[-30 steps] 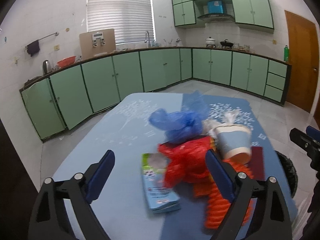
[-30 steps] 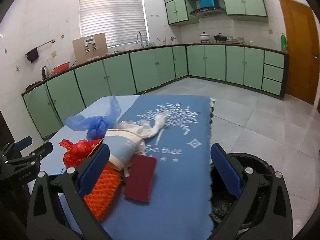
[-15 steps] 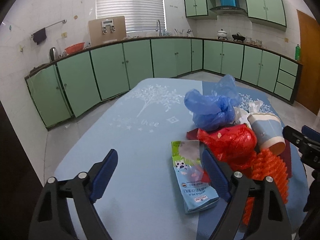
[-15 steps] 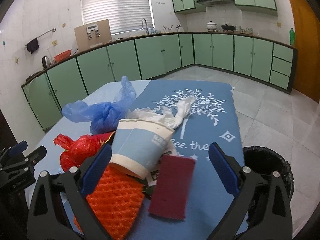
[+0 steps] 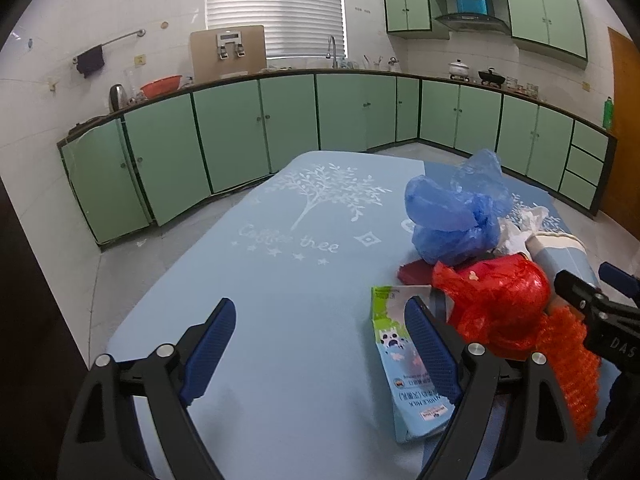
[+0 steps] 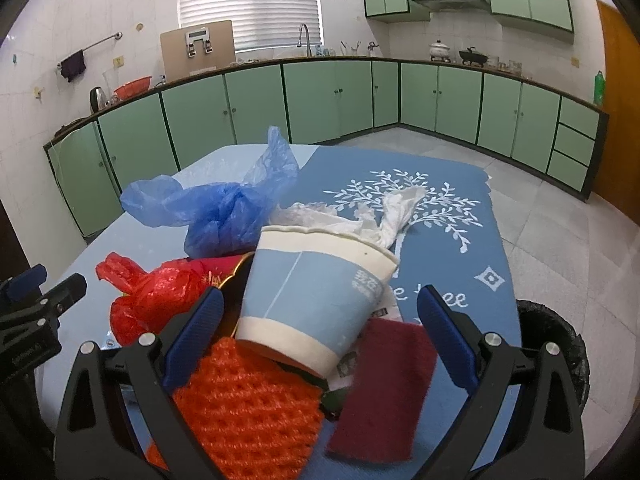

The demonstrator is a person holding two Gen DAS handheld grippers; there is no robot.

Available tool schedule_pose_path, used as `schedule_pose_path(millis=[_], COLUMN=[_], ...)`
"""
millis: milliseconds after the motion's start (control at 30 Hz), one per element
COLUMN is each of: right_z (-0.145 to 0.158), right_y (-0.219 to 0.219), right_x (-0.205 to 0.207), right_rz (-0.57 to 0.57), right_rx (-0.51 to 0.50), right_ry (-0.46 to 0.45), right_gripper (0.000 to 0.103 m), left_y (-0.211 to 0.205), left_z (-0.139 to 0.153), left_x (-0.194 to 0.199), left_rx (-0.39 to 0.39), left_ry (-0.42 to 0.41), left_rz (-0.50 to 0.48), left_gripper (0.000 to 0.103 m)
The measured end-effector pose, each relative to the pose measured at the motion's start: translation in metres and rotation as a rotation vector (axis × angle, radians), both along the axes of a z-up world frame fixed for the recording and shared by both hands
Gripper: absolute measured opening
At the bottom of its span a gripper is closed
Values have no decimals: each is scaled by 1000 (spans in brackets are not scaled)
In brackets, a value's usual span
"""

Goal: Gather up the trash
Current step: 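Reach the right gripper to the white-blue paper cup and grasp it, then carry the paper cup toward the bin while the left gripper grasps the red plastic bag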

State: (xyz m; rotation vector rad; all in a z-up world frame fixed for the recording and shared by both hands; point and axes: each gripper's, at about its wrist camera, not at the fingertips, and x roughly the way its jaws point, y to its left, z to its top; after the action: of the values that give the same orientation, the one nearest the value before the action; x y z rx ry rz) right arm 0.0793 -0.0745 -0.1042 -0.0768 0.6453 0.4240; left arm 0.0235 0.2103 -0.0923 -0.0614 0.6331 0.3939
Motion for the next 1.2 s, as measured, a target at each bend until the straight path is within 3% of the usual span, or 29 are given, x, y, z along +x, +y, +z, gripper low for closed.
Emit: schedule_pose_path(millis=[67, 167, 333, 800, 1200], right_z=[-2, -6, -5, 31, 32], right_y=[3, 7, 5, -35, -77], right_x=[3, 8, 9, 0, -4], right_rz=[2, 26, 55, 10, -57], right_rx=[-5, -14, 3, 58, 72], right_ry=[2, 29, 37, -34, -35], right_gripper=[91, 77, 72, 71, 71], left_y=[2, 3, 3, -35, -84], left_z=[0, -1, -1, 13, 5], left_x=[1, 1, 1, 7, 32], left_rx=[-3, -5, -16, -37, -32], left_ry=[1, 2, 3, -37, -19], left_rz=[1, 2, -6, -112, -218], left_gripper=[85, 85, 85, 85, 84])
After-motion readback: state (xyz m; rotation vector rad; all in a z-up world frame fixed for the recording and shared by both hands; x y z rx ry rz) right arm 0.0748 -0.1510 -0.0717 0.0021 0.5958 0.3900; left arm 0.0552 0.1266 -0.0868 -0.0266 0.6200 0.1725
